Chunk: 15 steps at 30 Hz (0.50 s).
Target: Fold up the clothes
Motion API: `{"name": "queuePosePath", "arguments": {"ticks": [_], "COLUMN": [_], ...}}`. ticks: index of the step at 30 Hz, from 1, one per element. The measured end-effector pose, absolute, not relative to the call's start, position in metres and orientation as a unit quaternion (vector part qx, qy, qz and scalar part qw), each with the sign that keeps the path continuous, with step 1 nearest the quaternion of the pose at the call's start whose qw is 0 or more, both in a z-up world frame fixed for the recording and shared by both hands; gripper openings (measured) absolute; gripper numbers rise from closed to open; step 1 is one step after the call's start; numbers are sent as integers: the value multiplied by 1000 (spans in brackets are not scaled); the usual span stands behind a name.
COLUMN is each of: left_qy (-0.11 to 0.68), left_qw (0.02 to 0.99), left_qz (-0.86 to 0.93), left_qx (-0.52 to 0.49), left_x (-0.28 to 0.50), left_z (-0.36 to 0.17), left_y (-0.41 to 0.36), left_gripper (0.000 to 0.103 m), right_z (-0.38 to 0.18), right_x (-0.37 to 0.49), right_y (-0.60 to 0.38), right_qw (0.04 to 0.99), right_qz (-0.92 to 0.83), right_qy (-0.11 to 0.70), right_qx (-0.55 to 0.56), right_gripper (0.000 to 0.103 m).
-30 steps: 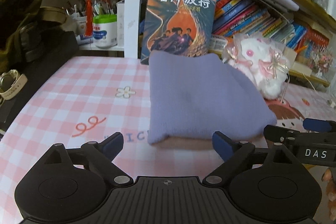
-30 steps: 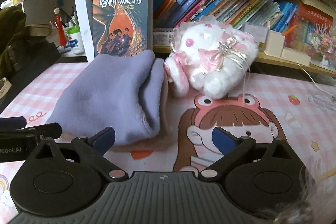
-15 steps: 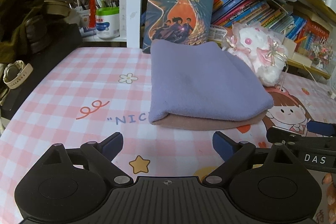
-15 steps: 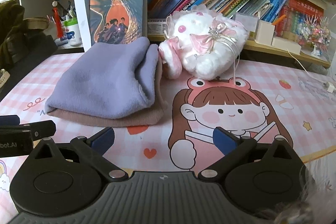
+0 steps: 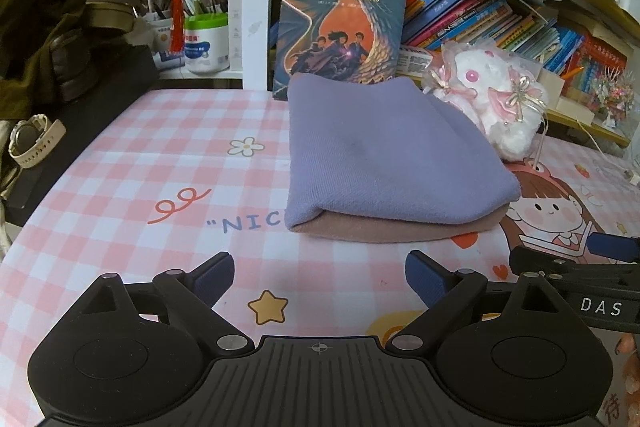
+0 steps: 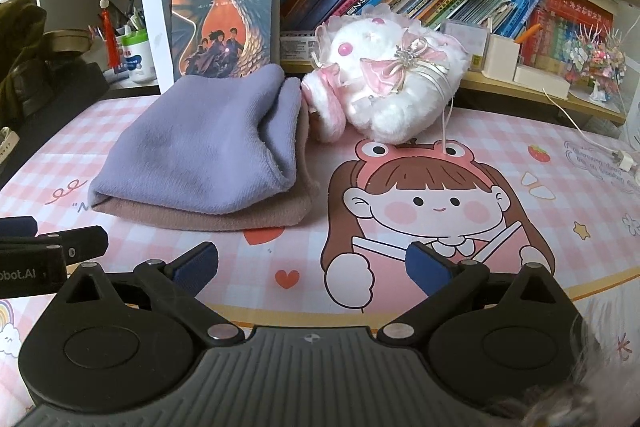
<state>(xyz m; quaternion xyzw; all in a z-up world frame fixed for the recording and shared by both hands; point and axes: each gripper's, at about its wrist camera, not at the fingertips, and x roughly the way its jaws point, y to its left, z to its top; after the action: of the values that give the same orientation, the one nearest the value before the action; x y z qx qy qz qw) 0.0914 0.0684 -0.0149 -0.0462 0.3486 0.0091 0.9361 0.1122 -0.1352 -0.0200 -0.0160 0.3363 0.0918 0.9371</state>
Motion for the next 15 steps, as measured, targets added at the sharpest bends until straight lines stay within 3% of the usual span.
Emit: {"name": "queuePosePath", "arguments": {"ticks": [3,15], "left_qy": [348,349], "left_qw": [936,936], "left_qz": [8,7], "left_qx": [-45,-47], "left_x": [90,90], "left_z": [-14,-15], "left_y": [68,69], "left_gripper": [100,100], "right_z": [-20,-20], "right_x": [112,110], "right_y": [-136,-135], "right_qw": [937,937], "right_qz": [89,87], "right_qy": [337,339], "right_qx": [-15,-16], "right_gripper": [101,101]}}
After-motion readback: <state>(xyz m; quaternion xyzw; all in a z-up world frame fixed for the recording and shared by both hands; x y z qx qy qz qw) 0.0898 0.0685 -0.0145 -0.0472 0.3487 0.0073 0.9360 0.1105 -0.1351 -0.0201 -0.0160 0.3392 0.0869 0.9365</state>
